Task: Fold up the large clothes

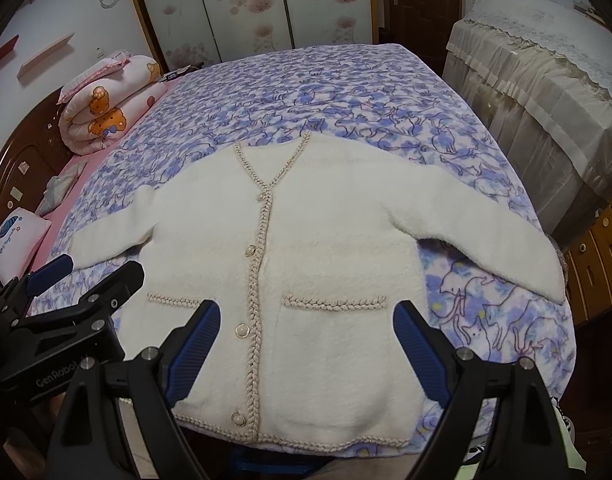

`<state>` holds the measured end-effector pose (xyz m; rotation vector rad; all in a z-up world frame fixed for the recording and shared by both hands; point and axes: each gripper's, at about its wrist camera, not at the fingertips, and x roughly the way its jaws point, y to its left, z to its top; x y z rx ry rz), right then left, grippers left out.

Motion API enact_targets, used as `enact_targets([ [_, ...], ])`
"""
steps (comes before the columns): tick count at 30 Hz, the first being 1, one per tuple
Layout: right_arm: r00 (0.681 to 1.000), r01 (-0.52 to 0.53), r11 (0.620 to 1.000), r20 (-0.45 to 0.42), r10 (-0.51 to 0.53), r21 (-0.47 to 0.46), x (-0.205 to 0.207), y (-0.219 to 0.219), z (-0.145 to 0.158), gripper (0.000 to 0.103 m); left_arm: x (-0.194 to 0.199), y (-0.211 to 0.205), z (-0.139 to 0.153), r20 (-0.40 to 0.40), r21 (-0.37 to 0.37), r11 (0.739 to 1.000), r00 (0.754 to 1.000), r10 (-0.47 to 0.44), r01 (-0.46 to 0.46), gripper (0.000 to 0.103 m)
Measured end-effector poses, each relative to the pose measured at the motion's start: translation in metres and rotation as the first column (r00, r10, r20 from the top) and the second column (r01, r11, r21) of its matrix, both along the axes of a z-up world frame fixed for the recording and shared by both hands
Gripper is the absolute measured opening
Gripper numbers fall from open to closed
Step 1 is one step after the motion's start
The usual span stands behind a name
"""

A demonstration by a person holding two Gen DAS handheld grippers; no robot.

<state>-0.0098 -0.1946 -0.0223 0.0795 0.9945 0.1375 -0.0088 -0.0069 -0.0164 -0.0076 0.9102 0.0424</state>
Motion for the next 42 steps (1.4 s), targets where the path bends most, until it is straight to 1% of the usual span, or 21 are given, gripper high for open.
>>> enact_targets([
  [12,1.000,0.000,1.000,0.003,0.000,0.009,-0.004,0.000,0.003,0.089,-0.006,-0.002,0.004,0.018,0.011,1.000,1.000,-0.004,0.004,0.103],
  [29,1.000,0.001,1.000,0.005,-0.001,0.009,-0.005,0.000,0.004,0.089,-0.011,-0.006,0.008,0.016,0.017,1.000,1.000,-0.015,0.015,0.103],
  [42,1.000,0.001,1.000,0.004,-0.001,0.011,-0.007,-0.002,0.005,0.089,-0.001,-0.014,0.009,0.017,0.019,0.999,0.999,-0.031,0.030,0.103],
])
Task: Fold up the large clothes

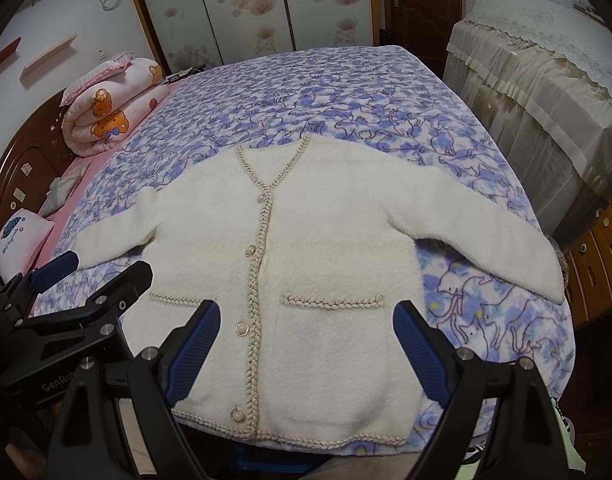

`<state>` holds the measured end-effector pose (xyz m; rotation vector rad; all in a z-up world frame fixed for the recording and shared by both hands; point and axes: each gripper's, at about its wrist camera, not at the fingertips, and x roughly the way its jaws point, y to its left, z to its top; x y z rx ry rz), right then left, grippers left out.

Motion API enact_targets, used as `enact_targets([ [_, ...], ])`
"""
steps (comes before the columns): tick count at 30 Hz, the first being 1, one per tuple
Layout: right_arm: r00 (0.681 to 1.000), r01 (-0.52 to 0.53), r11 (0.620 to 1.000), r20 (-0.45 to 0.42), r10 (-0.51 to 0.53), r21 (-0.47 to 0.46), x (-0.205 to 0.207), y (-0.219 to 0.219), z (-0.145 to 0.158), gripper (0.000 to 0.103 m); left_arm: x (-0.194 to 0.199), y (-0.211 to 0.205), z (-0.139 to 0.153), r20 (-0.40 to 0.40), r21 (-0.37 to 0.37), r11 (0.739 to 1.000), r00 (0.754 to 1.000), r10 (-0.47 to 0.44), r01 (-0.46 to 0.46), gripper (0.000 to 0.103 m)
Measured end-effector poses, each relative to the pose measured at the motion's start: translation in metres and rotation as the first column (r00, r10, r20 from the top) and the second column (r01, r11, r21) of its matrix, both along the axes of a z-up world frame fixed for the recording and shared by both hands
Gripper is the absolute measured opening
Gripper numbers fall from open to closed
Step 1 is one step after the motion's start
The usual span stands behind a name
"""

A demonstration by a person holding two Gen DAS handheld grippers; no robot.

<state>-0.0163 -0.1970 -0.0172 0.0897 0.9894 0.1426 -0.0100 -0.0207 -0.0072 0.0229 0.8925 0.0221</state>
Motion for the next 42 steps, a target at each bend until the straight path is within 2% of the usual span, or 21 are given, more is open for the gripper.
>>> enact_targets([
  [7,1.000,0.001,1.000,0.001,-0.001,0.004,0.001,-0.002,0.000,0.089,0.005,-0.005,0.002,0.009,-0.019,1.000,1.000,-0.002,0.002,0.103],
  [11,1.000,-0.001,1.000,0.001,0.001,0.002,0.001,-0.002,0.000,0.089,0.006,-0.006,0.004,0.022,0.005,1.000,1.000,0.001,-0.002,0.103],
  [20,0.999,0.014,1.000,0.051,-0.015,0.011,0.005,-0.017,0.015,0.089,0.013,-0.024,0.019,0.040,0.006,0.998,0.998,-0.057,0.057,0.102],
  [22,0.997,0.022,1.000,0.071,-0.022,0.009,0.009,-0.024,0.020,0.089,0.016,-0.032,0.027,0.056,0.040,0.996,0.995,-0.086,0.084,0.102],
  [25,0.994,0.041,0.999,0.102,-0.041,0.003,0.011,-0.036,0.027,0.089,0.021,-0.050,0.036,0.073,0.132,0.982,0.986,-0.149,0.138,0.102],
  [30,0.986,0.081,0.997,0.149,-0.080,-0.002,0.014,-0.063,0.036,0.089,0.033,-0.073,0.048,0.065,0.212,0.943,0.959,-0.276,0.257,0.102],
  [34,0.975,0.126,0.992,0.185,-0.125,0.002,0.017,-0.089,0.039,0.089,0.043,-0.095,0.058,0.095,0.288,0.904,0.930,-0.356,0.317,0.102],
  [39,0.952,0.207,0.978,0.224,-0.207,0.021,0.023,-0.130,0.034,0.089,0.052,-0.141,0.065,0.163,0.358,0.834,0.851,-0.499,0.420,0.102],
  [42,0.929,0.286,0.958,0.242,-0.279,0.003,0.027,-0.156,0.025,0.089,0.058,-0.174,0.061,0.185,0.348,0.795,0.795,-0.578,0.497,0.102],
])
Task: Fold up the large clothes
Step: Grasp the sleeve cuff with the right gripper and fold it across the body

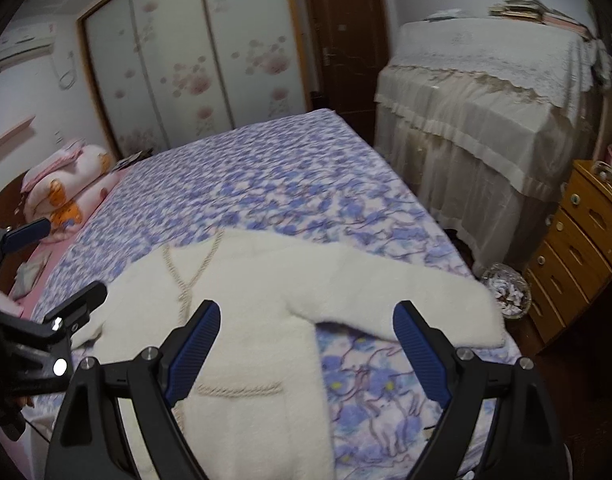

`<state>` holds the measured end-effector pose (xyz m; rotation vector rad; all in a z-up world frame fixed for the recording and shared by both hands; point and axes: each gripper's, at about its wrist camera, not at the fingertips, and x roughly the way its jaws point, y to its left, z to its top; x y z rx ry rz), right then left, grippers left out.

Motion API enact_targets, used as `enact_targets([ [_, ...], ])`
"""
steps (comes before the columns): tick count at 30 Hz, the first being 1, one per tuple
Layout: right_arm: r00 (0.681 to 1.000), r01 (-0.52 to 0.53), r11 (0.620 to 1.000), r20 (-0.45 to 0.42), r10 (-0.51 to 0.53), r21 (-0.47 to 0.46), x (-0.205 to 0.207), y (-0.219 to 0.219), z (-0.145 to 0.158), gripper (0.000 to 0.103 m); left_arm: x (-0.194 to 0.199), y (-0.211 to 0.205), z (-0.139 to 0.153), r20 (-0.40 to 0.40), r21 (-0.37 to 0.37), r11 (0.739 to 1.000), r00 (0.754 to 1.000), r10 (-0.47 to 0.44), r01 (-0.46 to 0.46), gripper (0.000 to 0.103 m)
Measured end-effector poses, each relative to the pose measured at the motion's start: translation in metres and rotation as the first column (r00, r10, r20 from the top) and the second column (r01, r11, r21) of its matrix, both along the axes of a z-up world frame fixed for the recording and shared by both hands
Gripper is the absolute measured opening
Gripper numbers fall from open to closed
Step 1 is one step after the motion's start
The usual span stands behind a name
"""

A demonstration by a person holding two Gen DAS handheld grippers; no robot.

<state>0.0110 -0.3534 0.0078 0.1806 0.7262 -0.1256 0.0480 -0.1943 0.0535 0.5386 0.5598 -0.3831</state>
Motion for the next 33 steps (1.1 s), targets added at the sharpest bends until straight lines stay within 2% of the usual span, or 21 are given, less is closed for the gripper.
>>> enact_targets([
  [3,0.997,0.076,0.996,-0.017,-0.076,-0.040,0.009,-0.027,-0.018,0.089,0.012,-0.039,-0.012,0.022,0.012,0.998,0.998,-0.058,0.058,0.102],
  [5,0.992,0.118,0.993,-0.035,-0.119,-0.032,0.016,-0.050,-0.035,0.089,0.025,-0.063,-0.024,0.023,0.011,0.997,0.996,-0.082,0.081,0.102],
  [10,0.966,0.219,0.969,-0.162,-0.200,0.109,0.029,-0.124,-0.099,0.089,0.061,-0.122,-0.070,0.064,0.060,0.992,0.991,-0.117,0.113,0.102],
  [14,0.938,0.293,0.929,-0.253,-0.235,0.225,0.030,-0.164,-0.153,0.088,0.100,-0.152,-0.119,-0.064,0.062,0.995,0.995,-0.079,0.083,0.102],
  [18,0.912,0.360,0.868,-0.323,-0.252,0.341,0.029,-0.192,-0.203,0.073,0.128,-0.173,-0.170,-0.170,0.081,0.992,0.982,-0.083,0.098,0.102],
  [20,0.899,0.396,0.833,-0.349,-0.266,0.386,0.029,-0.203,-0.222,0.073,0.135,-0.178,-0.188,-0.210,0.085,0.990,0.974,-0.090,0.110,0.102],
  [26,0.855,0.508,0.704,-0.393,-0.339,0.497,0.033,-0.228,-0.264,0.073,0.153,-0.192,-0.222,-0.291,0.053,0.992,0.952,-0.093,0.113,0.102],
  [30,0.829,0.556,0.664,-0.397,-0.395,0.500,0.048,-0.236,-0.275,0.072,0.167,-0.189,-0.235,-0.386,-0.013,0.998,0.920,-0.065,0.065,0.102],
  [31,0.817,0.572,0.663,-0.404,-0.411,0.483,0.051,-0.237,-0.275,0.069,0.169,-0.186,-0.235,-0.402,-0.029,0.998,0.913,-0.062,0.055,0.102],
  [32,0.802,0.591,0.669,-0.414,-0.430,0.451,0.056,-0.237,-0.274,0.058,0.170,-0.182,-0.235,-0.414,-0.042,0.998,0.909,-0.055,0.042,0.102],
  [33,0.794,0.600,0.680,-0.415,-0.444,0.422,0.061,-0.238,-0.273,0.041,0.170,-0.180,-0.235,-0.417,-0.047,0.998,0.907,-0.052,0.036,0.101],
])
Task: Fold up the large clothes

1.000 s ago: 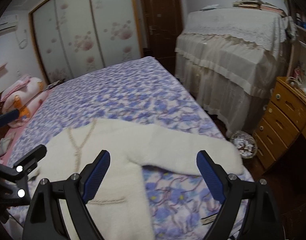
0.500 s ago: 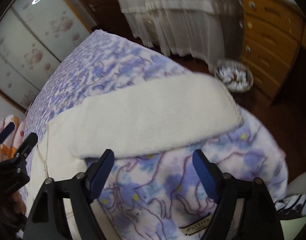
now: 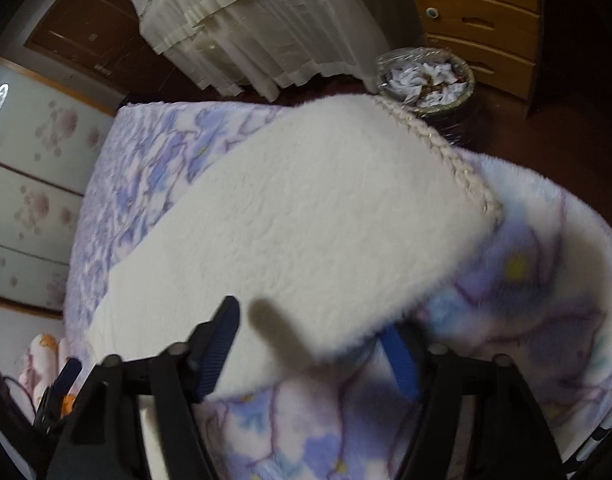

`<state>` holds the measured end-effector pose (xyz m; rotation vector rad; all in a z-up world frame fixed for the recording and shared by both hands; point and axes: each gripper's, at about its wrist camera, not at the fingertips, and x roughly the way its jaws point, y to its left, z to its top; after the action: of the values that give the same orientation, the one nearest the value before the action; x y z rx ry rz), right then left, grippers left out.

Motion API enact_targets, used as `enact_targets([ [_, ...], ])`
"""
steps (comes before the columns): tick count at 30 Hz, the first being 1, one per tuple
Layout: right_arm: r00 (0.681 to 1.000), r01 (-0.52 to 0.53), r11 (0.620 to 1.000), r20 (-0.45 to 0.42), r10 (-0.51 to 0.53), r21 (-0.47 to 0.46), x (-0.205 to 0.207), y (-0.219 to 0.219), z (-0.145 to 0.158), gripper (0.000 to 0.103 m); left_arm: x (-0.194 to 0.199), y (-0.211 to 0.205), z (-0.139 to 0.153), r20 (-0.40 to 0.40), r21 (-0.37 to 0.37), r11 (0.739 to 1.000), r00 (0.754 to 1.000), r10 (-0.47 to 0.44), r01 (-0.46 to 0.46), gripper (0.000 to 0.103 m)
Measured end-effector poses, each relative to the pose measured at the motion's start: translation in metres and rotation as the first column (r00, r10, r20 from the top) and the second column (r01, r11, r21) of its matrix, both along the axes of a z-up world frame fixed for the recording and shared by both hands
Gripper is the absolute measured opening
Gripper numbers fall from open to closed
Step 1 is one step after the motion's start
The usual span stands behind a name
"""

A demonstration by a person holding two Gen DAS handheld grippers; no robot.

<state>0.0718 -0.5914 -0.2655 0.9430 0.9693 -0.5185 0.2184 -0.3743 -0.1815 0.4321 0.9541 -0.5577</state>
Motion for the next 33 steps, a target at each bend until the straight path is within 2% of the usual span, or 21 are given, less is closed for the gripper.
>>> enact_targets([
  [1,1.000,-0.004,1.000,-0.003,0.004,-0.028,0.004,0.000,0.004,0.029,0.000,0.004,0.002,-0.003,-0.005,1.000,1.000,0.007,-0.007,0.101],
  [2,1.000,-0.009,0.999,0.008,0.009,-0.045,0.005,0.001,0.009,0.012,0.000,0.008,0.004,-0.004,-0.012,1.000,1.000,0.013,-0.013,0.101],
  [3,1.000,-0.010,0.998,0.022,0.011,-0.068,0.006,0.002,0.017,0.010,0.000,0.016,0.009,-0.002,-0.023,1.000,1.000,0.021,-0.021,0.101],
  [5,0.996,-0.036,0.985,0.069,0.048,-0.170,0.010,0.015,0.046,0.008,0.000,0.031,0.020,0.008,-0.042,0.999,0.999,0.035,-0.035,0.101],
  [8,0.968,-0.131,0.925,0.155,0.197,-0.358,0.023,0.060,0.103,0.008,0.002,0.066,0.043,0.013,-0.091,0.993,0.997,0.072,-0.070,0.101],
  [10,0.930,-0.209,0.873,0.187,0.317,-0.441,0.033,0.097,0.132,0.008,0.003,0.096,0.057,0.018,-0.119,0.988,0.995,0.102,-0.100,0.101],
  [13,0.844,-0.345,0.787,0.199,0.499,-0.511,0.052,0.158,0.154,0.009,0.004,0.144,0.073,0.034,-0.144,0.979,0.988,0.153,-0.146,0.101],
  [16,0.759,-0.473,0.715,0.174,0.628,-0.515,0.071,0.212,0.148,0.009,0.007,0.194,0.078,0.027,-0.155,0.967,0.978,0.209,-0.202,0.101],
  [18,0.720,-0.550,0.678,0.136,0.681,-0.487,0.081,0.241,0.129,0.010,0.008,0.222,0.073,0.006,-0.157,0.959,0.970,0.241,-0.237,0.101],
  [21,0.668,-0.664,0.622,0.045,0.743,-0.416,0.090,0.279,0.084,0.014,0.007,0.253,0.054,-0.050,-0.146,0.951,0.962,0.268,-0.272,0.101],
  [23,0.633,-0.727,0.569,-0.054,0.772,-0.384,0.093,0.298,0.053,0.018,0.006,0.264,0.040,-0.099,-0.151,0.946,0.957,0.273,-0.286,0.101],
  [25,0.622,-0.756,0.533,-0.164,0.765,-0.381,0.089,0.308,0.031,0.021,0.005,0.270,0.027,-0.160,-0.175,0.940,0.951,0.265,-0.292,0.101],
  [26,0.620,-0.757,0.522,-0.178,0.764,-0.393,0.083,0.311,0.029,0.021,0.003,0.271,0.020,-0.188,-0.192,0.936,0.947,0.260,-0.295,0.101],
  [28,0.611,-0.755,0.520,-0.142,0.779,-0.400,0.071,0.313,0.034,0.027,0.001,0.269,0.009,-0.239,-0.229,0.926,0.940,0.245,-0.300,0.101],
  [30,0.608,-0.746,0.524,-0.100,0.788,-0.411,0.057,0.307,0.044,0.039,0.001,0.265,0.000,-0.289,-0.267,0.915,0.931,0.225,-0.304,0.101],
  [33,0.610,-0.729,0.514,-0.087,0.788,-0.451,0.045,0.309,0.056,0.044,0.004,0.253,-0.012,-0.370,-0.332,0.889,0.910,0.185,-0.315,0.101],
])
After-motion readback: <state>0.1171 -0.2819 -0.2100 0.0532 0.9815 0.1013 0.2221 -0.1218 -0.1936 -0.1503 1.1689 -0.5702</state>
